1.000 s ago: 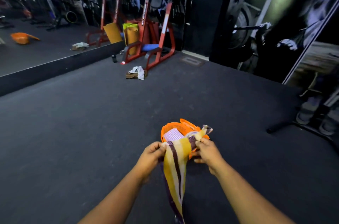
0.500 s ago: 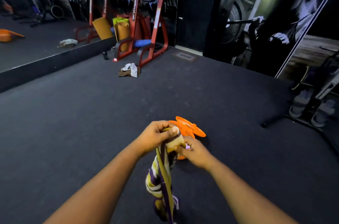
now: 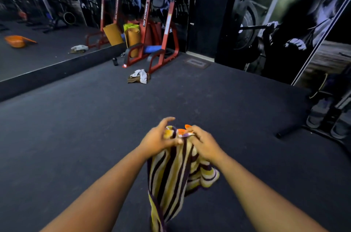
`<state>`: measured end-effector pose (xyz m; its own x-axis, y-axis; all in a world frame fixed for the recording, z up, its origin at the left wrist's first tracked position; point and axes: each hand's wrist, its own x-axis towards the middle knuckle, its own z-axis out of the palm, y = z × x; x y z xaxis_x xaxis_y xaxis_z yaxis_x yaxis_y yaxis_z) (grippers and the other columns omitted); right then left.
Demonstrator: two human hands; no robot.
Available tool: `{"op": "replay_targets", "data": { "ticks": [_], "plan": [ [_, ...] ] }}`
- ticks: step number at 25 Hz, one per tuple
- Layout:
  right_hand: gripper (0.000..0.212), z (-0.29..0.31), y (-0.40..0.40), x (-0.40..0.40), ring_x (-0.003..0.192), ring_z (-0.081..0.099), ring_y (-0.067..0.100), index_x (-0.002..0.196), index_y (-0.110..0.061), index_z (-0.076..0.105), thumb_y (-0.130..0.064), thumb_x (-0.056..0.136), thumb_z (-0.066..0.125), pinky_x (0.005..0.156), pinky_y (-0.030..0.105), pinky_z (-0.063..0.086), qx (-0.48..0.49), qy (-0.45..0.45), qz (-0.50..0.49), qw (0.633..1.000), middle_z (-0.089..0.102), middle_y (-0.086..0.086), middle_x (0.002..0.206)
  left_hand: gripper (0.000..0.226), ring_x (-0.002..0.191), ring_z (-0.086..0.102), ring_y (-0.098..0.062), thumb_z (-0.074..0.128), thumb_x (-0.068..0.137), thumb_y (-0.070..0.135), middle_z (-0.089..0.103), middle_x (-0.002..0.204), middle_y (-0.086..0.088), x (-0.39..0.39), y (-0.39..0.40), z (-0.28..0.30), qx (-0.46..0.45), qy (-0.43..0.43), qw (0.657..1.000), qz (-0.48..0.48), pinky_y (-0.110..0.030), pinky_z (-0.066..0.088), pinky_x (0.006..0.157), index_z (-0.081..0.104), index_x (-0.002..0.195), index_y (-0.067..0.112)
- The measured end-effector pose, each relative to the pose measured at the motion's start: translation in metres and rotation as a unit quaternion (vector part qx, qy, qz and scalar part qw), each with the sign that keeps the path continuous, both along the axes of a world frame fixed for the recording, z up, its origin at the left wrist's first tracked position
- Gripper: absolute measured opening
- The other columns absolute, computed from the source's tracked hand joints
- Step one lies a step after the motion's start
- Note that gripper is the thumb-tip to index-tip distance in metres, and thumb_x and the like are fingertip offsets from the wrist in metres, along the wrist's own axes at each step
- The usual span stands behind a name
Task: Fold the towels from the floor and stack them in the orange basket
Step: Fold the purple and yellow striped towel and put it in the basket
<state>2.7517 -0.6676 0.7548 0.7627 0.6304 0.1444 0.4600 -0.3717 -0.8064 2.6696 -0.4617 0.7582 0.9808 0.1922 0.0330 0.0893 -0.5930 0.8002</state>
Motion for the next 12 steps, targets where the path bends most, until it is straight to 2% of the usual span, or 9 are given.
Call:
{"op": "replay_targets", "data": {
  "ticks": [1, 3, 4, 6, 7, 9, 12],
  "plan": [
    [0.015, 0.004, 0.006, -0.002, 0.092, 0.063, -0.004, 0.105, -0.018, 0.068, -0.011, 0.101, 0.056, 0.083, 0.021, 0.047, 0.006, -0.015, 0.055, 0.998, 0.068, -0.014, 0.096, 0.044, 0.092, 0.068, -0.008, 0.084, 0.082, 0.04, 0.07, 0.099, 0.015, 0.003, -0.009, 0.003, 0.037, 0.015, 0.998, -0.053, -0.028, 0.054, 0.085, 0.062, 0.12, 0.034],
    [0.008, 0.007, 0.003, -0.002, 0.092, 0.066, 0.004, 0.105, -0.025, 0.065, -0.029, 0.1, 0.061, 0.079, 0.028, 0.05, -0.021, -0.065, 0.06, 0.996, 0.07, -0.013, 0.097, 0.009, 0.088, 0.07, -0.013, 0.075, 0.09, 0.036, 0.071, 0.088, 0.01, 0.009, -0.015, 0.012, 0.131, 0.012, 0.988, -0.076, -0.037, 0.055, 0.08, 0.066, 0.093, 0.035],
    [0.014, 0.006, -0.006, 0.001, 0.091, 0.065, 0.007, 0.102, -0.027, 0.062, -0.041, 0.097, 0.064, 0.073, 0.032, 0.049, -0.059, -0.102, 0.039, 0.992, 0.068, -0.012, 0.095, 0.005, 0.088, 0.07, -0.013, 0.071, 0.092, 0.036, 0.072, 0.087, 0.01, 0.01, -0.012, 0.016, 0.161, 0.0, 0.985, -0.067, -0.037, 0.055, 0.078, 0.067, 0.089, 0.034],
    [0.023, -0.005, -0.028, 0.007, 0.088, 0.064, 0.017, 0.095, -0.029, 0.052, -0.051, 0.095, 0.062, 0.063, 0.038, 0.038, -0.192, -0.19, 0.022, 0.963, 0.063, -0.01, 0.088, 0.008, 0.088, 0.069, -0.009, 0.066, 0.095, 0.037, 0.075, 0.092, 0.01, 0.008, 0.0, 0.021, 0.19, -0.033, 0.981, -0.027, -0.034, 0.054, 0.076, 0.072, 0.096, 0.031],
    [0.024, -0.014, -0.038, 0.009, 0.089, 0.064, 0.022, 0.094, -0.027, 0.051, -0.049, 0.096, 0.06, 0.062, 0.038, 0.034, -0.244, -0.211, 0.015, 0.946, 0.063, -0.006, 0.089, 0.009, 0.087, 0.068, -0.01, 0.066, 0.096, 0.035, 0.075, 0.092, 0.01, 0.007, 0.009, 0.022, 0.175, -0.056, 0.983, 0.008, -0.033, 0.053, 0.075, 0.073, 0.097, 0.03],
    [0.023, -0.034, -0.058, 0.012, 0.093, 0.064, 0.028, 0.098, -0.023, 0.054, -0.045, 0.096, 0.057, 0.064, 0.039, 0.041, -0.288, -0.172, -0.022, 0.942, 0.067, 0.0, 0.097, 0.008, 0.082, 0.068, -0.014, 0.066, 0.096, 0.029, 0.073, 0.084, 0.007, 0.005, 0.031, 0.017, 0.089, -0.088, 0.984, 0.13, -0.033, 0.051, 0.073, 0.072, 0.093, 0.026],
    [0.016, -0.047, -0.082, 0.019, 0.087, 0.064, 0.032, 0.094, -0.019, 0.058, -0.034, 0.091, 0.056, 0.071, 0.044, 0.052, -0.242, -0.025, -0.116, 0.963, 0.068, 0.005, 0.09, 0.018, 0.079, 0.07, -0.026, 0.066, 0.096, 0.023, 0.072, 0.076, -0.003, 0.003, 0.048, -0.001, -0.083, -0.047, 0.956, 0.278, -0.04, 0.052, 0.073, 0.069, 0.081, 0.014]
  ]
}}
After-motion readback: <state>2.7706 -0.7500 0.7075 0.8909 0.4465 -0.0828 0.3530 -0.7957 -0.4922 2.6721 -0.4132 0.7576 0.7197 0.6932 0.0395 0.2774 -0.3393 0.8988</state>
